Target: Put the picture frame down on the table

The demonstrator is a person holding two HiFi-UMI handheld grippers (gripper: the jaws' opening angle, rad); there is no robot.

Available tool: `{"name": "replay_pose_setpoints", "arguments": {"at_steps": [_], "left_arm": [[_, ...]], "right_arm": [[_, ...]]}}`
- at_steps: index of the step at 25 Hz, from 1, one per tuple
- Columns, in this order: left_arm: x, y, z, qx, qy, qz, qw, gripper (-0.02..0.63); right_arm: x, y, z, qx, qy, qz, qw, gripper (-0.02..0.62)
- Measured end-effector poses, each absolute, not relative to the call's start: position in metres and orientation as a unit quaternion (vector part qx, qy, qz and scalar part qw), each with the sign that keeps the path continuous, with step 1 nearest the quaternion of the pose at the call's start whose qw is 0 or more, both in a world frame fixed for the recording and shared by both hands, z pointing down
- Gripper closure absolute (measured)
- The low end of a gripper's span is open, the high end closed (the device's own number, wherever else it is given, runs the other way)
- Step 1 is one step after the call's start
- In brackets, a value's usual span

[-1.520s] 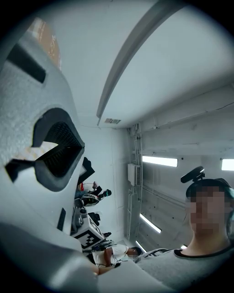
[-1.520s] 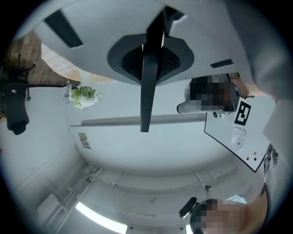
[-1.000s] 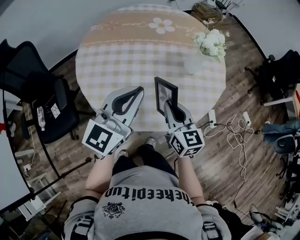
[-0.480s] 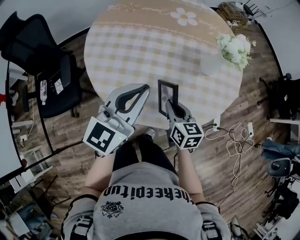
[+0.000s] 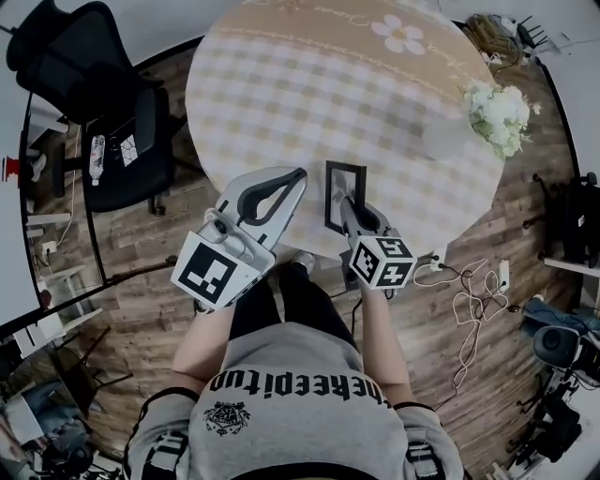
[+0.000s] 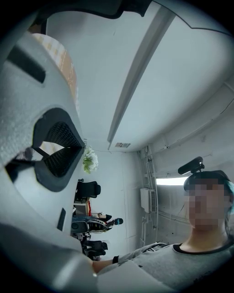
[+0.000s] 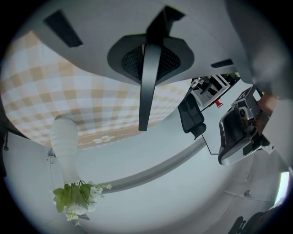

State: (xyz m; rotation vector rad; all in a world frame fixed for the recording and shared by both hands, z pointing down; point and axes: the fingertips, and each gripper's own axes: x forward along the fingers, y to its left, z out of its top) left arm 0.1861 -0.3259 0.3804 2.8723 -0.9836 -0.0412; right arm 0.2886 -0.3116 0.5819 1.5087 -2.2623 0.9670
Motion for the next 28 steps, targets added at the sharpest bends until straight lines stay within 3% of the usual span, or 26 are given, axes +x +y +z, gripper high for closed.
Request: {"name": "replay_pose_setpoints", "arguments": {"at_steps": [23,28], "left_arm": [[0.183,-0.330,0.384,0.944,-0.326,-0.007,0.056,0.591],[0.181,-0.331,0.386,0.944,-0.326,-0.005,0.058,0.591]], "right_arm": [[0.316,-0.328,0.615,0.522,-0.755,0.340,0.203,0.494],[0.325,-0.329,0.620,0.540,-0.746,0.317,0.226,0.437]]}}
